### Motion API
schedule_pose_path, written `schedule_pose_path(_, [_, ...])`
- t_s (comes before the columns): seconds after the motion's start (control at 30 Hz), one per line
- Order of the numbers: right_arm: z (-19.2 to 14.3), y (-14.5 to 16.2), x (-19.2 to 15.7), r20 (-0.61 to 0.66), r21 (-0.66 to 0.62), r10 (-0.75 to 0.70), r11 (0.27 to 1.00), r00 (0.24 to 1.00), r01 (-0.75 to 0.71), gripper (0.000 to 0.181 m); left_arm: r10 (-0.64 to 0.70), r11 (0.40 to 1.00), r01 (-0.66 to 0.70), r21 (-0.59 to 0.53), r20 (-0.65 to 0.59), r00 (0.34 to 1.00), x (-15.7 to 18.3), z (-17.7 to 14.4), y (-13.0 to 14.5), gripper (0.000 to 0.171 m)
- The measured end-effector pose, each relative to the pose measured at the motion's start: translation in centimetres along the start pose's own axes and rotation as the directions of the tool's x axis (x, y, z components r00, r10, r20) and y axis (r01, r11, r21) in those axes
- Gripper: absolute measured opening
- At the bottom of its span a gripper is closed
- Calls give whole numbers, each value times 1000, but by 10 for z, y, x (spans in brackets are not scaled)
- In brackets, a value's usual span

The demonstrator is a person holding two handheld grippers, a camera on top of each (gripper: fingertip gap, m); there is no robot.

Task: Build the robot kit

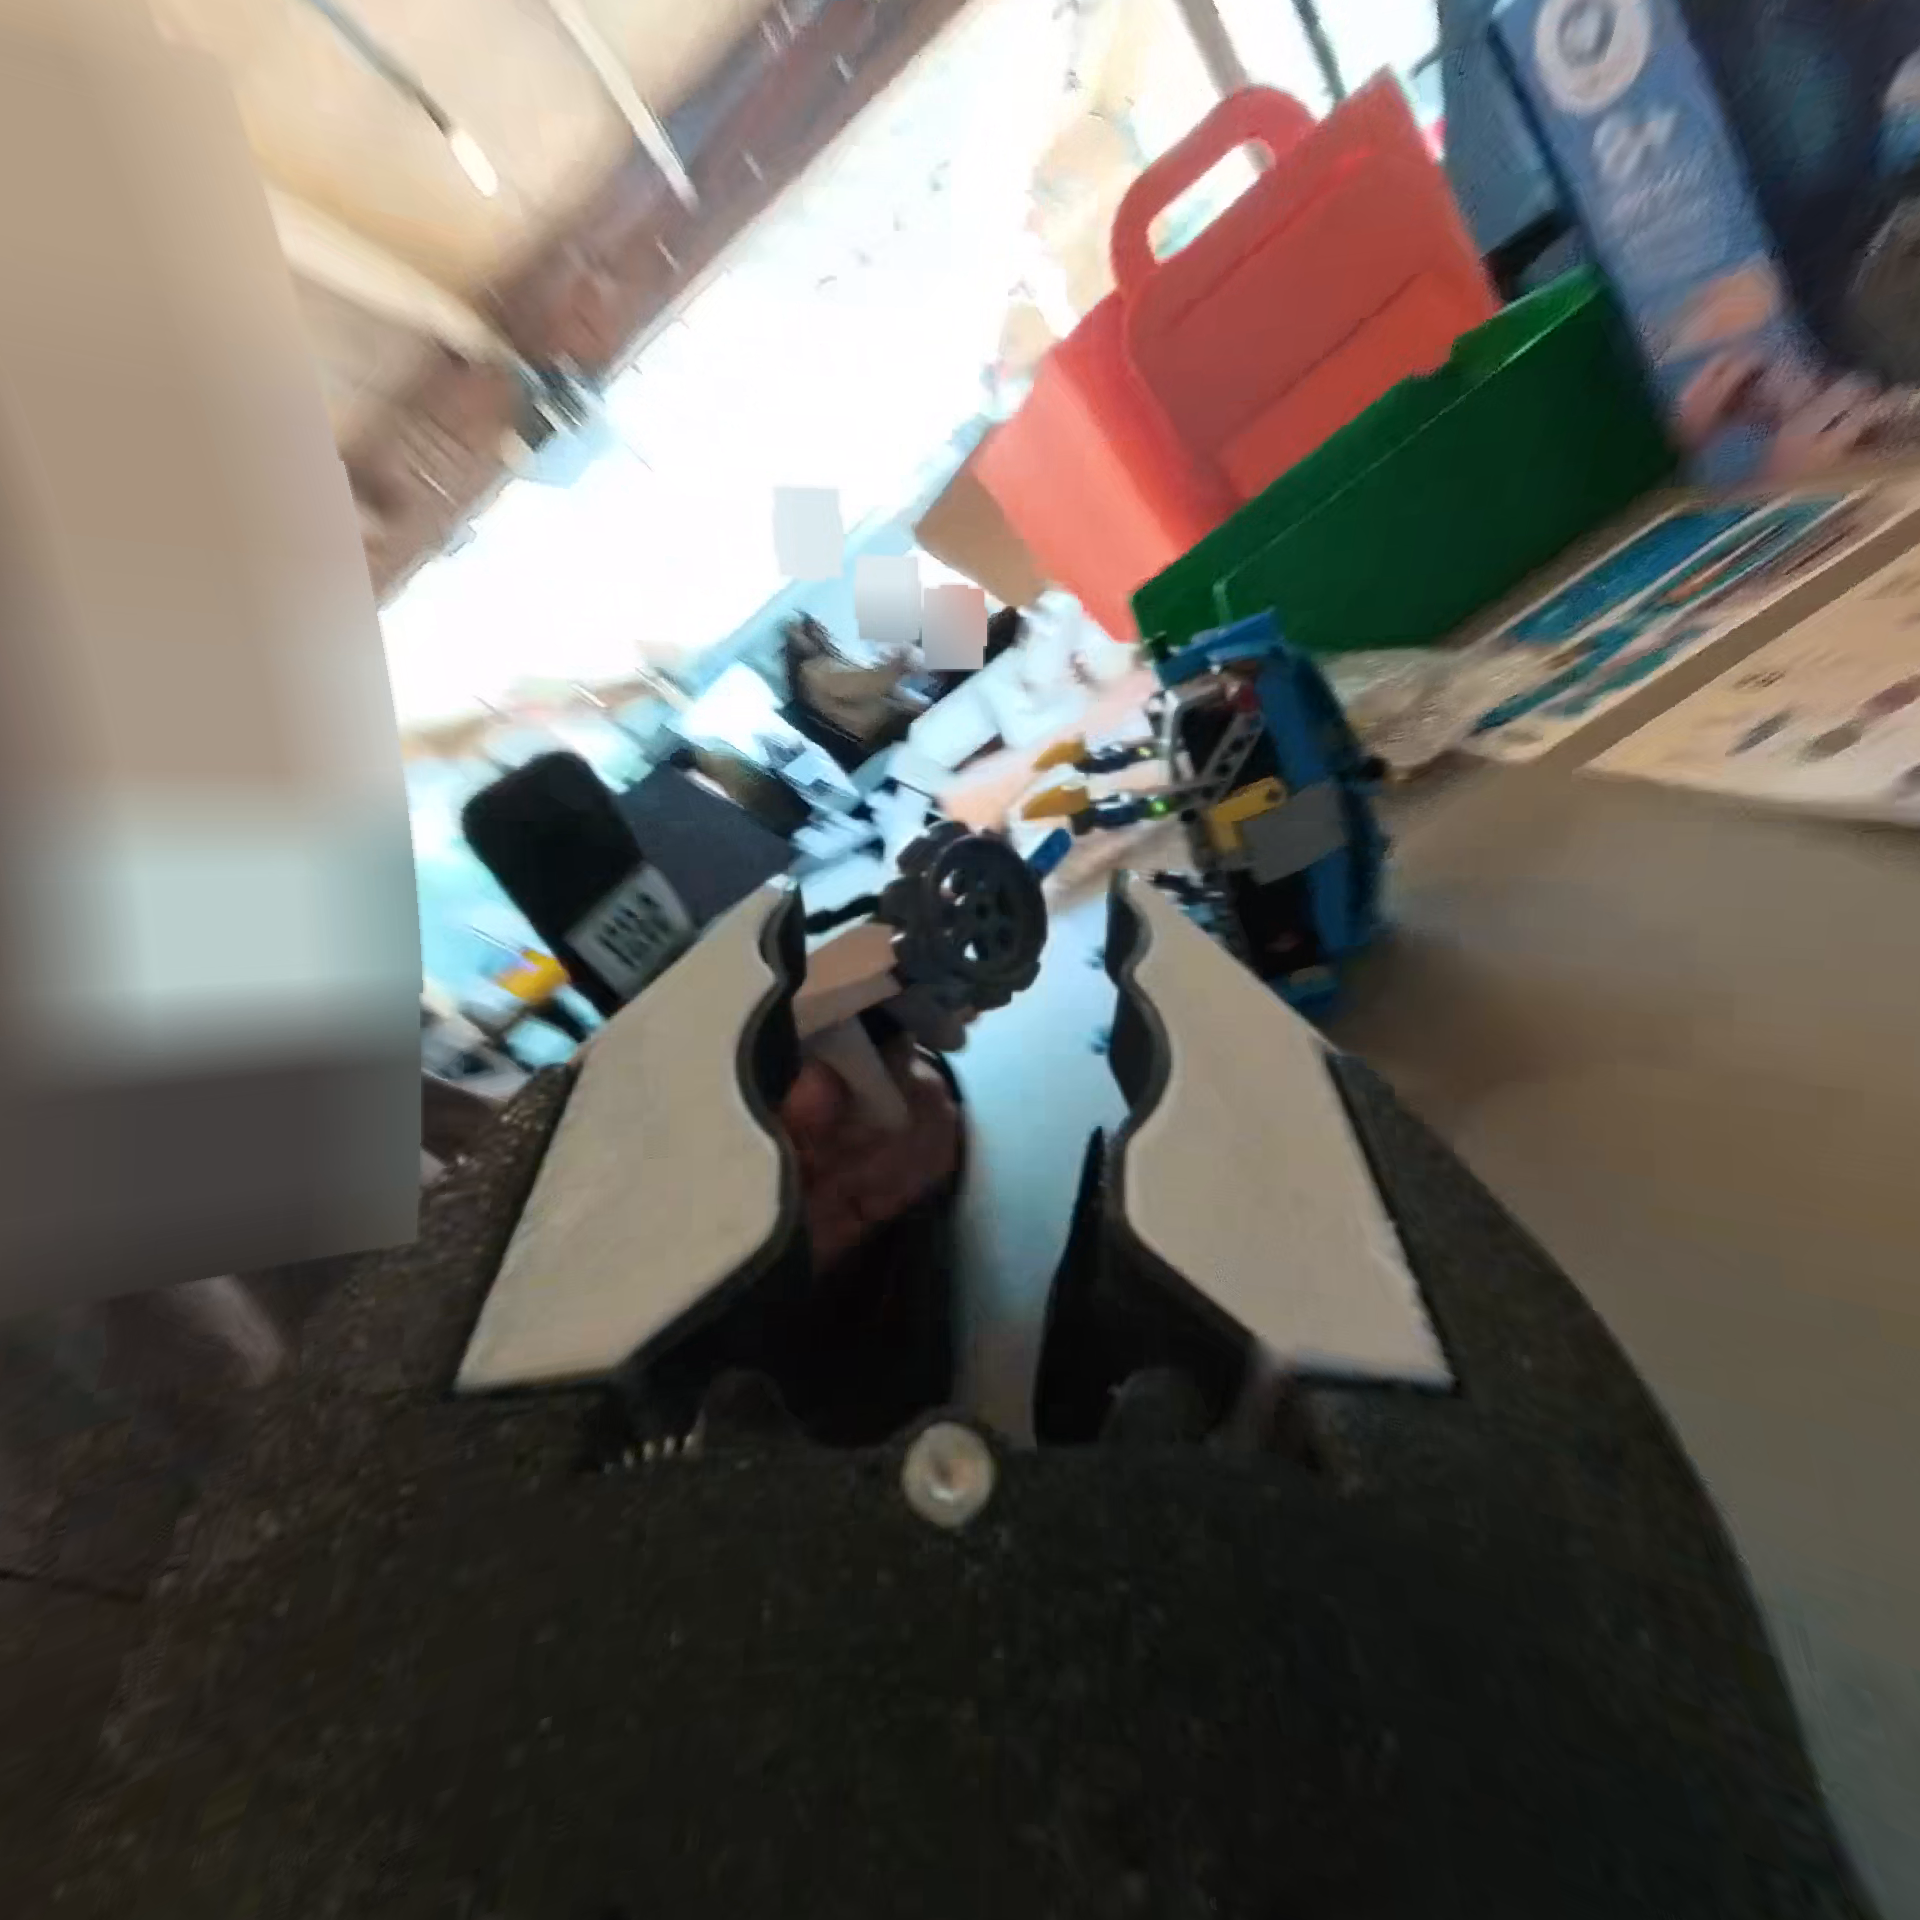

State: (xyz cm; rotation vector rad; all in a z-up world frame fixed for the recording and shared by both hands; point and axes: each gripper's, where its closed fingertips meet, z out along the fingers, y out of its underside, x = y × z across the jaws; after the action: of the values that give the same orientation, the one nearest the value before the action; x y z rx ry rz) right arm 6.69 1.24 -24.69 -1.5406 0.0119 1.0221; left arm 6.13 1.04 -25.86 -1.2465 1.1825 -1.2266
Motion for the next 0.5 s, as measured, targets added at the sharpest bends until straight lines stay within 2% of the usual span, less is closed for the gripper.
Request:
schedule_pose_path(0.07, [0,9,-1,-153,-114,-204,976,967,188,62,102,994,-100,-47,47,994,-1,1,5,6])
schedule_pose_path(0.17, [4,22,2,-294,-240,-303,941,906,237,66,263,960,-250,-129,92,960,2,5,14,6])
schedule_pose_path(0.3, [8,39,3,-306,-346,-294,920,906,182,60,439,885,-408,-226,109,892,5,8,26,6])
schedule_pose_path(0.5, [8,55,6,-285,-418,-287,896,915,151,72,624,765,-580,-279,99,775,14,10,31,7])
